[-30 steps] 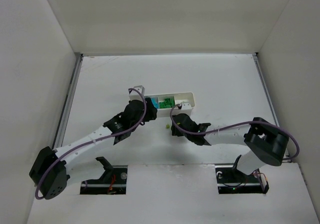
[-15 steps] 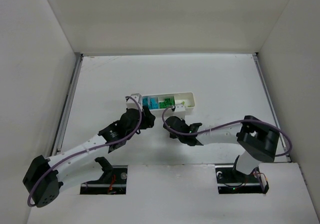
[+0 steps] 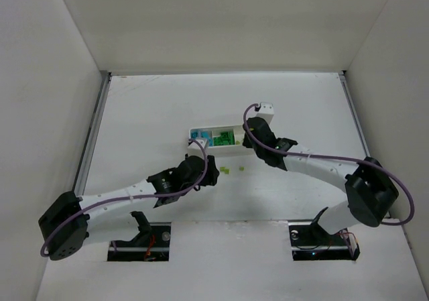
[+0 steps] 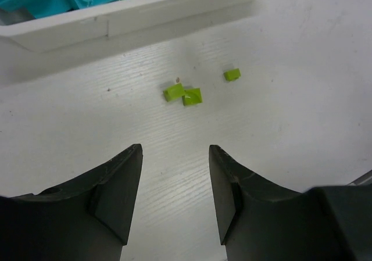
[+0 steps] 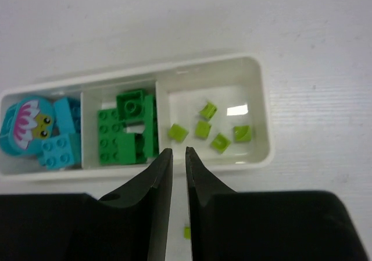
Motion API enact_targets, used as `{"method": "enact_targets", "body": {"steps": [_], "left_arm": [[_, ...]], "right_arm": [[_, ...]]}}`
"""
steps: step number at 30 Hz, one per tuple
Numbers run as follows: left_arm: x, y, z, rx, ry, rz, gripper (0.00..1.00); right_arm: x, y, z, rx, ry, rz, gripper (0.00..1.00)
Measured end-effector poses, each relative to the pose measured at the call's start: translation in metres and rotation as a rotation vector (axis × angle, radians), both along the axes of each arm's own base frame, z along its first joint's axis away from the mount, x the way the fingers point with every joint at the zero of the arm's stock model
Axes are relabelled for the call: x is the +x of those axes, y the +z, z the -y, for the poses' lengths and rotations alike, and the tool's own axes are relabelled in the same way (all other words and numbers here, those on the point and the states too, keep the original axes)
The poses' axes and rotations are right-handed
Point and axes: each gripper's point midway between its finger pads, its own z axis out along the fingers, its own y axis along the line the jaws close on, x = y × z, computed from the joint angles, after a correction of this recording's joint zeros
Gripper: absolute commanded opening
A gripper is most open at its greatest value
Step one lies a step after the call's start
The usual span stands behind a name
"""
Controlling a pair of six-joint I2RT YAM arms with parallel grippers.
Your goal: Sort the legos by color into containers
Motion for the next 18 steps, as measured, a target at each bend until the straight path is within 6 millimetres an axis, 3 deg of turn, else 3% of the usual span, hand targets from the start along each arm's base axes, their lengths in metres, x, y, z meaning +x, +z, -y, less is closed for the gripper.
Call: {"method": "enact_targets", "body": {"steps": [4, 10, 12, 16, 18], "left_arm": [[-0.002, -0.009, 0.002, 0.028, -0.005, -0.007, 0.47], [0.000, -0.022, 0.006, 0.068, -0.004, -0.025, 0.46], [0.001, -0.026, 0.006, 0.078, -0.002, -0.031, 0.46], [0.008, -0.031, 0.010, 0.091, 0.007, -0.038, 0.45], [0.013, -0.030, 0.016, 0.091, 0.005, -0.034, 0.45]], "right_arm": [[0.012, -0.001, 0.010, -0.028, -0.008, -0.001, 0.22], [0.016, -0.006, 0.006, -0.043, 0.024, -0.010, 0.34], [0.005, -0.007, -0.003, -0.032, 0.060, -0.002, 0.35], [-0.037, -0.021, -0.019, -0.027, 0.160, -0.031, 0.35], [-0.050, -0.027, -0.018, -0.023, 0.179, -0.043, 0.35]]}}
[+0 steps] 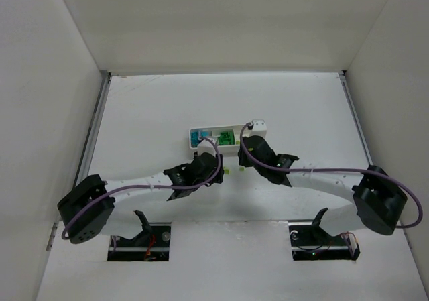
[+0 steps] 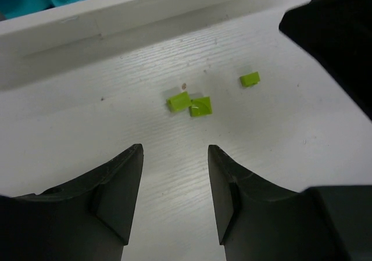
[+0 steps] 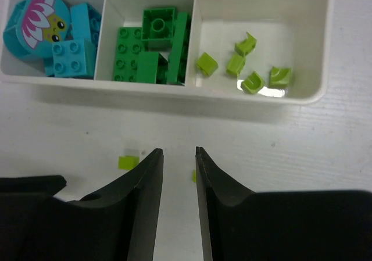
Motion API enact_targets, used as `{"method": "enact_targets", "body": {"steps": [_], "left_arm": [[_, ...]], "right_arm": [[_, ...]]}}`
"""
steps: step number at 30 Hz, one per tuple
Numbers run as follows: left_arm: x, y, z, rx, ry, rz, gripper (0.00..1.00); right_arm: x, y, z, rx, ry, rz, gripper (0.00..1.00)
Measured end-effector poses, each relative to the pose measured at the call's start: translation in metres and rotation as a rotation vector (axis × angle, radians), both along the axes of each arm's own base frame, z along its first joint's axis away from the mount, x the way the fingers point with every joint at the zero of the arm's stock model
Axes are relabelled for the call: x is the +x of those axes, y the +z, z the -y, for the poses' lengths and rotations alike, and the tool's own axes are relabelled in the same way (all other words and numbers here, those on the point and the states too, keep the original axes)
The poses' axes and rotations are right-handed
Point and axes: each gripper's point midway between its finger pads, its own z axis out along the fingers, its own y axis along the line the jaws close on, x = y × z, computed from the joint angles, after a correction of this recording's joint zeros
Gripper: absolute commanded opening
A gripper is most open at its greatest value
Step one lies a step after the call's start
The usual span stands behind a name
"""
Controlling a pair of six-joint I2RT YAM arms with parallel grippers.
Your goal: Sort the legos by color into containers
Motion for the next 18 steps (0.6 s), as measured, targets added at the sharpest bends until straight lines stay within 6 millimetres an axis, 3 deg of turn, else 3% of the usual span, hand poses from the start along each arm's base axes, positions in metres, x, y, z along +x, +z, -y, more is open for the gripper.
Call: {"method": "enact_targets", "body": {"steps": [7, 18], "left_arm": [[0.015, 0.001, 0.017, -0.009, 0.005, 0.011, 0.39], [0.031, -0.015, 0.030, 0.057, 0.031, -0.006, 0.36]], "right_arm": [[-0.015, 0.000, 0.016, 0.049, -0.025, -0.003, 0.35], [-0.026, -0.012, 0.027, 0.064, -0.046, -0.027, 0.35]]}}
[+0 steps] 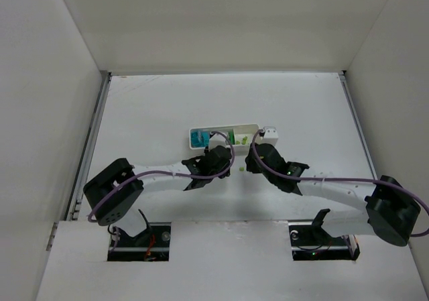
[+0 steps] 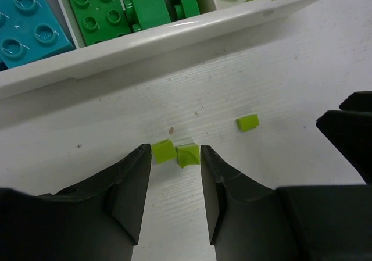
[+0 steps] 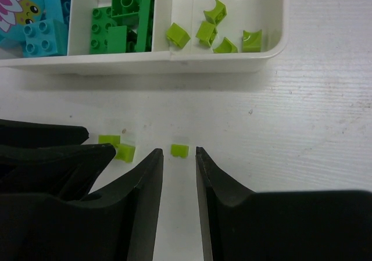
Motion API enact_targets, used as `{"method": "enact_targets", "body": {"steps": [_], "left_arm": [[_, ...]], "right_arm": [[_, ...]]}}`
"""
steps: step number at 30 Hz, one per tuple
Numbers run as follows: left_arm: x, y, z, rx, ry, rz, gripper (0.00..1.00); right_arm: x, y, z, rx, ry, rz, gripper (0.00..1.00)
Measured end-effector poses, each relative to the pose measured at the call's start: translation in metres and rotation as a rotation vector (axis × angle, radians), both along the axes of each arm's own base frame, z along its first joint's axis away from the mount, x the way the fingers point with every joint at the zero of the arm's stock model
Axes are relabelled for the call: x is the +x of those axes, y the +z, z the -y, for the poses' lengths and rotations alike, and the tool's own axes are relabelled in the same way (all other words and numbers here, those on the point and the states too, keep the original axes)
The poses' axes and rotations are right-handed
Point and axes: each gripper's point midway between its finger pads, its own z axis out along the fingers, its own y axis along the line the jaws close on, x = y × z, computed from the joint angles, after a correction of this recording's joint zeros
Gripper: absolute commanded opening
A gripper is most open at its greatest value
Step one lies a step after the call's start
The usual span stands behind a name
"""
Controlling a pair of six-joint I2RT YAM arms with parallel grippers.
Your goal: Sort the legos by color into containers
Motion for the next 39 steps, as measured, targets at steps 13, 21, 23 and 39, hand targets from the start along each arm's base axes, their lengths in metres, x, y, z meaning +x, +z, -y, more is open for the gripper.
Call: {"method": "enact_targets", "body": {"steps": [13, 21, 23, 39], "left_arm": [[0.007, -0.026, -0.007, 0.085, 0.043, -0.008, 0.27], [0.010, -0.029, -0.008, 0.089, 0.060, -0.003, 0.12], [0.009, -0.027, -0.010, 0.091, 0.063, -0.001, 0.11], [0.079, 0.128, 0.047, -0.162, 0.040, 0.225, 0.14]], "right_arm": [[-0.012, -0.014, -0.003, 0.023, 0.006, -0.021, 0.35], [-0.018, -0.017, -0.007, 0.039, 0.015, -0.032, 0.35], [-0.018, -0.017, -0.007, 0.043, 0.015, -0.033, 0.35], [-0.030, -0.021, 0.007, 0.090, -0.006, -0.032, 0.35]]}}
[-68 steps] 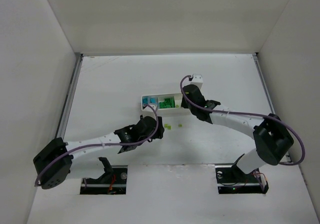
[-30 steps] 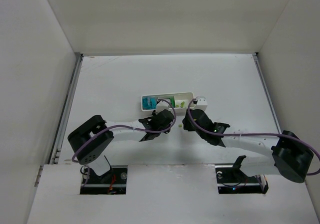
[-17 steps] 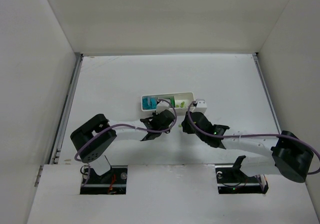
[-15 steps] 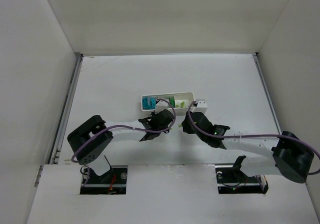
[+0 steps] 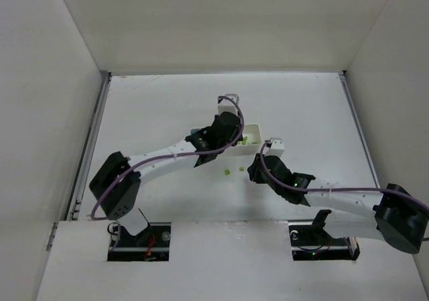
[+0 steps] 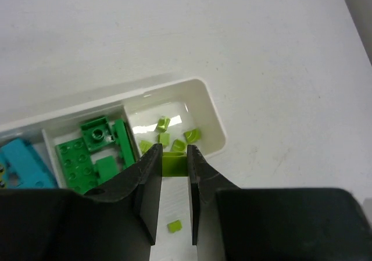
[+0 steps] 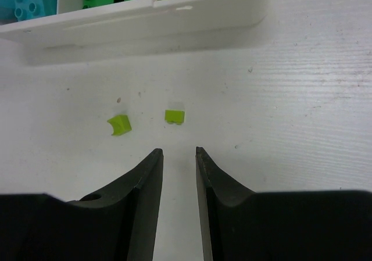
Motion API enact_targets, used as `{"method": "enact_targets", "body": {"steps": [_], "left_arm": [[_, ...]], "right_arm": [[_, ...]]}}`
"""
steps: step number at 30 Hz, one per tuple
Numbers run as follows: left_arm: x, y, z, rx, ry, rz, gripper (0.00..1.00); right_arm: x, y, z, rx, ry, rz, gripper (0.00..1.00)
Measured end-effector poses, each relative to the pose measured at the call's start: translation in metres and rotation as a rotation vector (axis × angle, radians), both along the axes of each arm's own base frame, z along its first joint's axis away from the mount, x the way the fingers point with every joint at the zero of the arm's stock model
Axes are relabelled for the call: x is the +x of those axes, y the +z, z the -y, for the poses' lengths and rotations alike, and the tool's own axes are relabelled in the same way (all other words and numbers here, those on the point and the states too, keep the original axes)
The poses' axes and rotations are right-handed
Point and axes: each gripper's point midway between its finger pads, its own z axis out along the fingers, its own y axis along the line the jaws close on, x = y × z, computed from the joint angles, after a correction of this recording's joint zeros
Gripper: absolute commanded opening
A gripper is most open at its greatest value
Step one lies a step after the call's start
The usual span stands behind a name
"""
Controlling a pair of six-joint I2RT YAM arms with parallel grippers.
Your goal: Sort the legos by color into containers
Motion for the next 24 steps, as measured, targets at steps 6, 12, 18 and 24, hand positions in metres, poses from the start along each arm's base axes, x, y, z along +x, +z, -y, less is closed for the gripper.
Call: {"method": "enact_targets", "body": {"steps": [6, 12, 18, 24], "left_arm": [[0.018, -0.050, 0.040, 0.067, -0.066, -0.079, 0.15], [0.015, -0.085, 0.043, 0.133, -0.086, -0.143, 0.32], [0.018, -0.077, 0.047, 0.119, -0.085, -0.132, 0.38], [0.013, -0.050, 0.030, 0.071, -0.072, -0.098, 0.39]], "right_arm": [[-0.004, 0.000, -0.001, 0.014, 0.006, -0.001, 0.35], [-0.006, 0.004, 0.000, 0.033, 0.004, 0.009, 0.40], [-0.009, 0.001, -0.003, 0.025, 0.014, 0.000, 0.49], [-0.009, -0.026, -0.003, -0.060, 0.012, -0.047, 0.49]]}}
